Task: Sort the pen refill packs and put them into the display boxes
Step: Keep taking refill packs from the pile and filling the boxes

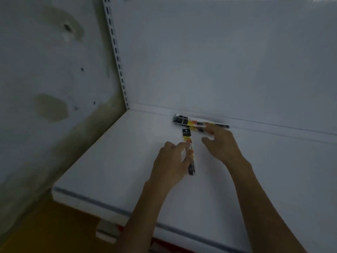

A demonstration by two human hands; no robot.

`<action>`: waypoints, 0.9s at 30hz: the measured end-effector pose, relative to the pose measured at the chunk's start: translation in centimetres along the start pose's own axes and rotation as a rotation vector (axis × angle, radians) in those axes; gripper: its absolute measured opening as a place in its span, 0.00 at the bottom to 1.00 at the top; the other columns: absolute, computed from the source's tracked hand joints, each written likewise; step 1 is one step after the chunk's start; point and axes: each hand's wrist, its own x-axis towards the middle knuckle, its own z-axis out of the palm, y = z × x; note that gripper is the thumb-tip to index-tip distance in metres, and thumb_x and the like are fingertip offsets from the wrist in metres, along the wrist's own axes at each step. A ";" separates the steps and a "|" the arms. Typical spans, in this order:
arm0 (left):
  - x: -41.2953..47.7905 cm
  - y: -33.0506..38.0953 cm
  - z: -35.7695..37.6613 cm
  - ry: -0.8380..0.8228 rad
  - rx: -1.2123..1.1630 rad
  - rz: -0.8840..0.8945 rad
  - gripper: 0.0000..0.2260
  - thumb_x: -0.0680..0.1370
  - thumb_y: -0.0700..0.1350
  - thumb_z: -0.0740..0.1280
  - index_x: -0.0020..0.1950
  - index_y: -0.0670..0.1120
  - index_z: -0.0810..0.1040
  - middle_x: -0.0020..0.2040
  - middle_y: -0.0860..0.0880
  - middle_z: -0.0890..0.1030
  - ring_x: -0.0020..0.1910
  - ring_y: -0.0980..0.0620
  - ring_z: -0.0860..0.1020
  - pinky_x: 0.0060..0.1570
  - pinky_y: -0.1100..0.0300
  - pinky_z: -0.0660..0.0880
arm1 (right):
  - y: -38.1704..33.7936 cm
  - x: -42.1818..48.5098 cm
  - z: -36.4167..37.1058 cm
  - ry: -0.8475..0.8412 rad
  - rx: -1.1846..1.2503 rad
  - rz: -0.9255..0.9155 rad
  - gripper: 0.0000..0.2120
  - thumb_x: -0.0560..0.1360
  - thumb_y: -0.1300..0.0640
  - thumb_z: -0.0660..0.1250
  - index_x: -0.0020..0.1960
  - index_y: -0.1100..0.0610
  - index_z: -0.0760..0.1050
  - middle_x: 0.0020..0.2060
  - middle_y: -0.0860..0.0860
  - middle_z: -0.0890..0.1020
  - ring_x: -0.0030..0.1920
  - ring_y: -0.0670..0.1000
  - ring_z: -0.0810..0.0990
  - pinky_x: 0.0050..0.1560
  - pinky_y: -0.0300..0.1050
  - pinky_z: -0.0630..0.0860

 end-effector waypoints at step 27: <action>3.7 -4.3 -3.6 -0.023 -0.528 -0.275 0.04 0.79 0.40 0.57 0.53 0.42 0.68 0.49 0.42 0.78 0.34 0.52 0.78 0.35 0.59 0.79 | -4.4 -0.4 2.7 -0.120 0.369 0.397 0.09 0.70 0.56 0.71 0.43 0.63 0.80 0.34 0.51 0.80 0.32 0.47 0.77 0.30 0.36 0.72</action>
